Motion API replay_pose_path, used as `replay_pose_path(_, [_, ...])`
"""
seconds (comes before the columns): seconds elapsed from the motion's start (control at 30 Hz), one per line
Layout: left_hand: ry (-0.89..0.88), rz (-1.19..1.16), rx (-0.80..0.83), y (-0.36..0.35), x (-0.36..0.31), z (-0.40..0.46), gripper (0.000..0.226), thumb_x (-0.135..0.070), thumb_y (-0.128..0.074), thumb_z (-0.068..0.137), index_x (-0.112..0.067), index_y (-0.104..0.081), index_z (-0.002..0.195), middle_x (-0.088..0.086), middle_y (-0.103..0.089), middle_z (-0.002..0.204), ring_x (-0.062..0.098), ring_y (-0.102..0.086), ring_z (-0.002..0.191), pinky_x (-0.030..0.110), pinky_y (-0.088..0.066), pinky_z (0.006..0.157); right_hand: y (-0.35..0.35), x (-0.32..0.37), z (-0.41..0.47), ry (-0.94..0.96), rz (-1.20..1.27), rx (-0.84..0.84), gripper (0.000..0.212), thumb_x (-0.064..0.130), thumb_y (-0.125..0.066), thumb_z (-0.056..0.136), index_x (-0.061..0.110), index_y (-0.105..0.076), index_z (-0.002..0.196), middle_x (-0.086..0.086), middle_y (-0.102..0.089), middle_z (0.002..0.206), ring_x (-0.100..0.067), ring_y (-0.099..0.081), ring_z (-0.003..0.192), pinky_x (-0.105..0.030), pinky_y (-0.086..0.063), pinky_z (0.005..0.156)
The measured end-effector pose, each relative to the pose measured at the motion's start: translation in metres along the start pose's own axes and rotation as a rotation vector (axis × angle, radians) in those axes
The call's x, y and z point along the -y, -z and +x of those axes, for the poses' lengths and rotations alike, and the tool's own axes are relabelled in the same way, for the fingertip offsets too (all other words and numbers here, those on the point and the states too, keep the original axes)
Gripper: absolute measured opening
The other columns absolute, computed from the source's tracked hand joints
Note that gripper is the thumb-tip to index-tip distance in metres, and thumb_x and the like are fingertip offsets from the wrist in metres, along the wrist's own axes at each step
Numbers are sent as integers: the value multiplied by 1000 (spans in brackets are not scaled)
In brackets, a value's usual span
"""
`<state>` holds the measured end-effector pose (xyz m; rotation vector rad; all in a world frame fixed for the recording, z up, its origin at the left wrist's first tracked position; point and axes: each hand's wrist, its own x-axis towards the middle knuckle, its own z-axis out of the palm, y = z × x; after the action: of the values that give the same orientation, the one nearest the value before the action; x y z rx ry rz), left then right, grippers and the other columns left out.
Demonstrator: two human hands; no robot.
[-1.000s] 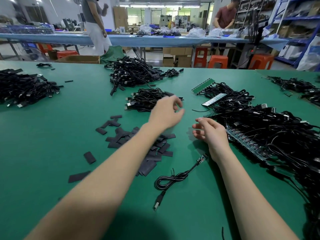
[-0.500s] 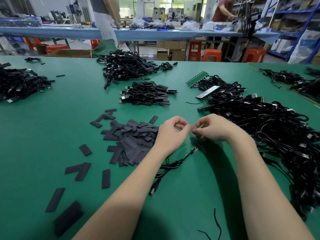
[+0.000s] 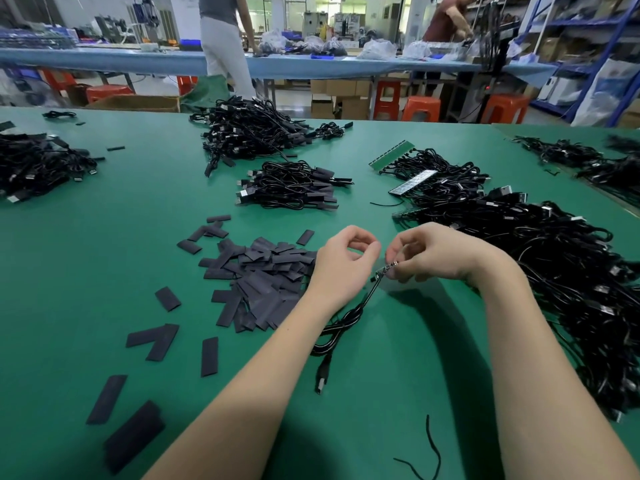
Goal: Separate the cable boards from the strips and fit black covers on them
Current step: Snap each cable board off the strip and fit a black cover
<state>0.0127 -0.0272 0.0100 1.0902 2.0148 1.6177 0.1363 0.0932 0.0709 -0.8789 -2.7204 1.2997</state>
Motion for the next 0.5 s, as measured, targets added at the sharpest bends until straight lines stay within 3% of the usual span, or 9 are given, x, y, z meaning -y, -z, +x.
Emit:
replay_pose_path(0.1, [48,-123,31,0,-3,-1,18,-44,-70,86,-27,-66,90,-6,-70,91,13,-66,75,42,-58,83,-5,3,4,68,73,-93,12,5,-76,86,12,-70,91,4,-67,66,-11,-63,62,-18,-48,54])
replay_pose_path(0.2, [116,-220,42,1,-3,0,16,-36,-70,91,-22,-64,94,3,-71,96,14,-66,79,46,-57,90,-9,5,9,116,183,-182,16,1,-74,87,15,-70,93,4,-63,67,-11,-61,59,-17,-48,53])
replay_pose_path(0.37, [157,-374,82,5,-1,-3,4,-16,-68,93,-18,-64,93,14,-69,103,13,-66,82,31,-59,82,-14,4,12,161,331,-267,26,-1,-71,88,17,-69,106,5,-64,71,-12,-61,62,-17,-49,54])
replay_pose_path(0.5, [158,-386,102,5,1,-5,6,-12,-64,96,-14,-62,101,18,-69,109,14,-71,78,30,-60,80,-15,9,12,182,321,-277,26,0,-71,88,19,-70,106,4,-65,74,-13,-62,64,-20,-52,58])
